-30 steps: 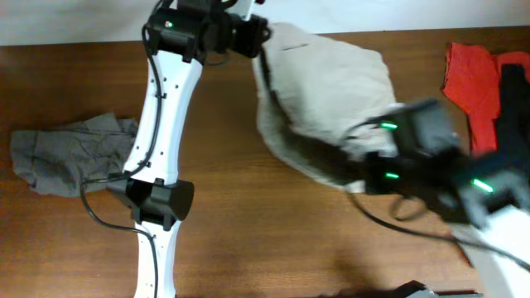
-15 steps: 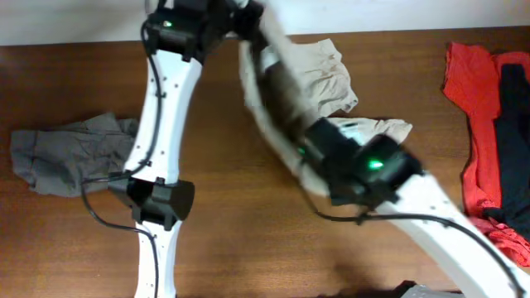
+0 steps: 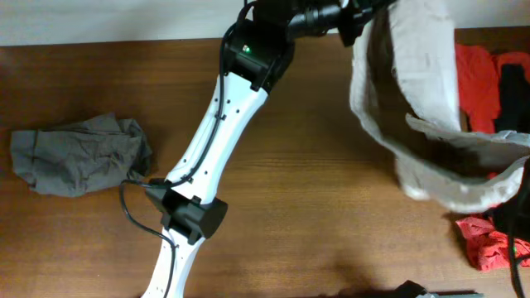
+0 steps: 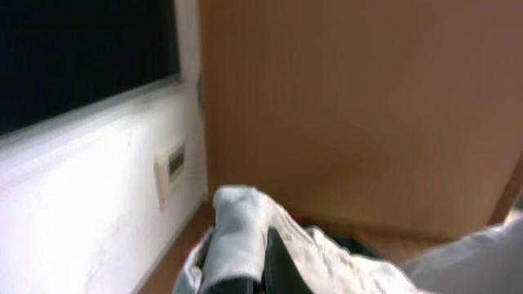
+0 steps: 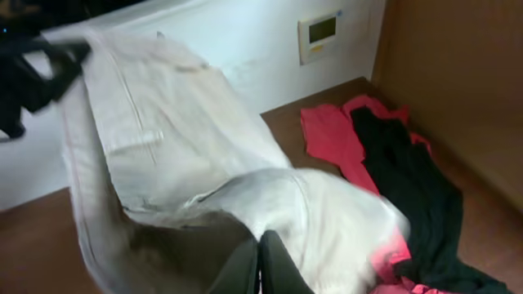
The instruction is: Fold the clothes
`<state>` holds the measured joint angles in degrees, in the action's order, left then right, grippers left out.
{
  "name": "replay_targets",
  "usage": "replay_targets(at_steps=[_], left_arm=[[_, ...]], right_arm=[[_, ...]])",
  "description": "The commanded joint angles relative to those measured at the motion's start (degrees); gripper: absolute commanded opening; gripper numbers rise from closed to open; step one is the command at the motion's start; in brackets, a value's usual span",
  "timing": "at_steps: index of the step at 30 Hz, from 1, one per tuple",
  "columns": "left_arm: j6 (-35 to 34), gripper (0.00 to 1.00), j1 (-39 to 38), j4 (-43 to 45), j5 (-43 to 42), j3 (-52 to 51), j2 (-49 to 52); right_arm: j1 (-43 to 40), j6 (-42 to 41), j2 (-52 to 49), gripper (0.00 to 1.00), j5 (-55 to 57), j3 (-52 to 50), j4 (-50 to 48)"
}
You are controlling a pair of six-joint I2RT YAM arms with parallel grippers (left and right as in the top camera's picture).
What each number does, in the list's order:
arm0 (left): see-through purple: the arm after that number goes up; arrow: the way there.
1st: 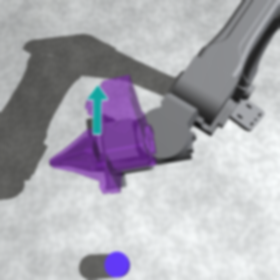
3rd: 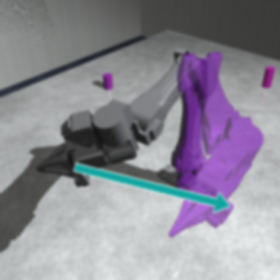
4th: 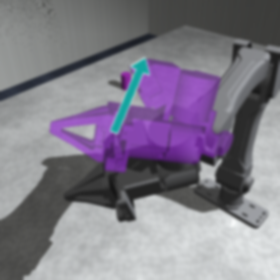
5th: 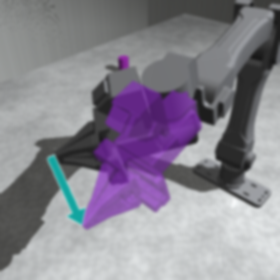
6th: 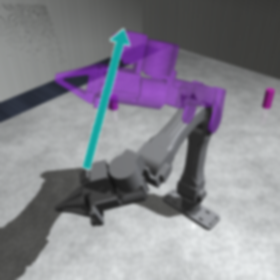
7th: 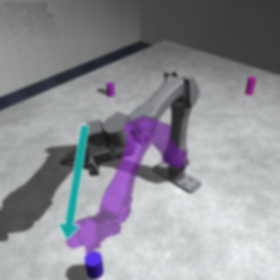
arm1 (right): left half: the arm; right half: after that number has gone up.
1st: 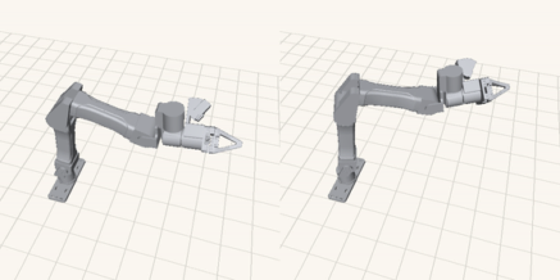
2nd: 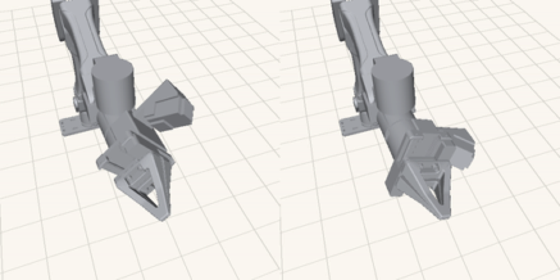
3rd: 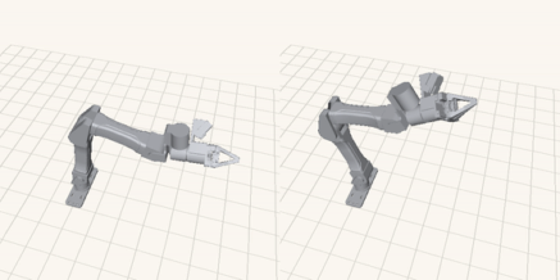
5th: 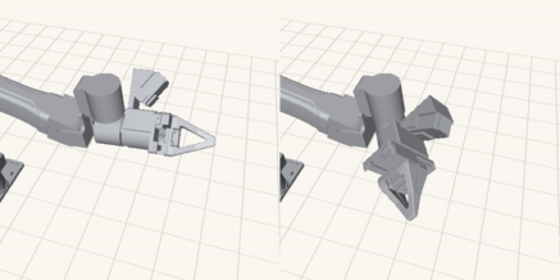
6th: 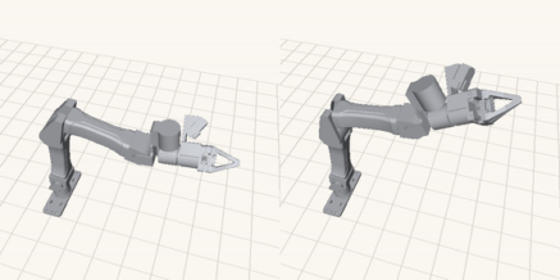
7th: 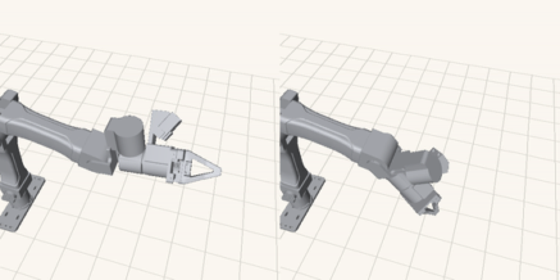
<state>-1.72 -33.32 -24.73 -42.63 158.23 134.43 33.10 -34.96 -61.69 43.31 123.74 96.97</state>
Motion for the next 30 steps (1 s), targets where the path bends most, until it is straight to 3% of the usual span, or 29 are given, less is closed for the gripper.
replay_targets(at_steps=[1, 6, 11, 16, 20, 24, 28, 30], left_arm=[[9.9, 0.00, 3.7, -9.0, 8.5, 0.8, -0.6], [20.2, 0.03, 7.3, -29.0, 28.8, 0.8, -0.5], [30.6, 0.13, 11.3, -38.2, 38.4, 0.3, -0.1], [32.0, 0.16, 15.3, -38.1, 44.0, -0.9, 0.2], [31.7, 0.21, 19.1, -37.2, 43.8, -0.9, 0.2], [26.8, 0.31, 22.3, -37.8, 43.3, -0.9, 0.2], [26.2, 0.43, 23.6, -39.7, 39.6, -0.9, 0.2], [25.7, 0.46, 23.6, -40.9, 38.8, -0.9, 0.2]], right_arm=[[-0.2, 2.0, -5.1, 0.04, -3.1, -1.8, 0.3], [-0.2, 2.2, -11.8, 0.04, -14.1, -5.7, 0.3], [0.8, 2.2, -23.6, 0.04, -28.3, -12.4, -1.2], [6.1, 5.4, -33.5, 0.04, -35.8, -17.2, -7.7], [11.9, 6.3, -40.0, 0.04, -40.2, -18.1, -10.8], [18.3, 6.8, -44.0, 0.05, -40.2, -18.1, -12.0], [24.5, 11.7, -44.9, 0.32, -40.6, -18.1, -12.6], [27.8, 15.8, -44.9, 0.39, -40.5, -18.1, -12.9]])
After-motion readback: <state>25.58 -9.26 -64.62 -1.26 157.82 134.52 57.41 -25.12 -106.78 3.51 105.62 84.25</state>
